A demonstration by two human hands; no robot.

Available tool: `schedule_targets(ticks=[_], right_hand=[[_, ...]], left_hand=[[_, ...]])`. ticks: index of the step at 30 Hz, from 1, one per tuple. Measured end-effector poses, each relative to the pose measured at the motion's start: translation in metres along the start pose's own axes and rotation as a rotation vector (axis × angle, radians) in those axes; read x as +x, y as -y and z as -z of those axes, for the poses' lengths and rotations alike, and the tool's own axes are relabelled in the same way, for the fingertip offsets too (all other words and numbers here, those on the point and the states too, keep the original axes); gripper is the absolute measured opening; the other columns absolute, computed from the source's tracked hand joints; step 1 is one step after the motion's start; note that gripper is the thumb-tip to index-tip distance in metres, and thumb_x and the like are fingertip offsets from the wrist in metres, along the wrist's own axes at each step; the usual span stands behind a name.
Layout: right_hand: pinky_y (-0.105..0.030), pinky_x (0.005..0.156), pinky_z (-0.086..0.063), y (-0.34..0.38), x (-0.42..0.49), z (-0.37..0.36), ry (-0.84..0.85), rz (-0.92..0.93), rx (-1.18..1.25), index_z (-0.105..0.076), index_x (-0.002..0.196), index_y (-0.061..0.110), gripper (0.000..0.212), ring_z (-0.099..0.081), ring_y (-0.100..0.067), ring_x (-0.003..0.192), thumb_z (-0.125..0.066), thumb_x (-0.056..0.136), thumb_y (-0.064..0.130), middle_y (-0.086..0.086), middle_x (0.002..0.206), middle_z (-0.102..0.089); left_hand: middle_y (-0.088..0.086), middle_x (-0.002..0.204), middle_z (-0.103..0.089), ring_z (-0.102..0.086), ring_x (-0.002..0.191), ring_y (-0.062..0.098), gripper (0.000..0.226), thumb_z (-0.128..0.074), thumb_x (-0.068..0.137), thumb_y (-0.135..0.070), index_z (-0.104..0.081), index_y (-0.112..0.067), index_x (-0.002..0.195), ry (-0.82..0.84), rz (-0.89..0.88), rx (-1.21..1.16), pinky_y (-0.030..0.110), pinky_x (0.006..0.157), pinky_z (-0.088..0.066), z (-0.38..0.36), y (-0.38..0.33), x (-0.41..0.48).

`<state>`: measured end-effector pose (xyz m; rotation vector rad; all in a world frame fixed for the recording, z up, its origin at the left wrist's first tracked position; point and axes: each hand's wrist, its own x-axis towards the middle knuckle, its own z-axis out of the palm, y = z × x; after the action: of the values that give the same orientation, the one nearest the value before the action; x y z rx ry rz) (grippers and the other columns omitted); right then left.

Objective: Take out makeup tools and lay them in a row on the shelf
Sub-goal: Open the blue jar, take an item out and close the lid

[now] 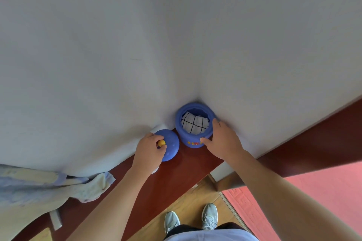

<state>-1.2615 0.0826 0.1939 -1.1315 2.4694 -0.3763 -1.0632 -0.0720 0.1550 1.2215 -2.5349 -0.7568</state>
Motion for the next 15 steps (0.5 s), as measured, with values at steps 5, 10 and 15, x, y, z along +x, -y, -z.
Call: schedule_targets(ticks=[5,10,15], right_hand=[[-0.034,0.102,-0.041,0.000,-0.002,0.000,-0.001,-0.004,0.025,-0.016,0.153,0.006,0.087,-0.044,-0.026,0.130,-0.058,0.091,0.049,-0.013,0.148,-0.038],[-0.034,0.100,-0.044,0.001,-0.002,0.000,-0.012,-0.001,0.060,-0.019,0.152,0.007,0.085,-0.046,-0.025,0.127,-0.060,0.090,0.048,-0.011,0.145,-0.041],[-0.034,0.095,-0.046,0.001,0.000,0.000,-0.033,0.005,0.101,-0.028,0.147,0.007,0.080,-0.050,-0.025,0.121,-0.064,0.088,0.046,-0.010,0.138,-0.048]], left_hand=[[-0.003,0.080,-0.057,-0.051,0.066,0.011,0.016,-0.075,0.079,-0.008,-0.074,-0.013,0.095,-0.050,-0.089,-0.042,0.009,0.061,-0.032,0.033,-0.028,0.006],[0.000,0.081,-0.057,-0.052,0.070,0.016,0.009,-0.072,0.081,-0.012,-0.072,-0.011,0.091,-0.015,-0.209,-0.038,0.024,0.065,-0.039,0.034,-0.071,0.036],[0.007,0.080,-0.057,-0.054,0.070,0.024,0.004,-0.068,0.081,-0.009,-0.069,-0.005,0.080,0.042,-0.257,0.020,0.036,0.065,-0.046,0.022,-0.092,0.059]])
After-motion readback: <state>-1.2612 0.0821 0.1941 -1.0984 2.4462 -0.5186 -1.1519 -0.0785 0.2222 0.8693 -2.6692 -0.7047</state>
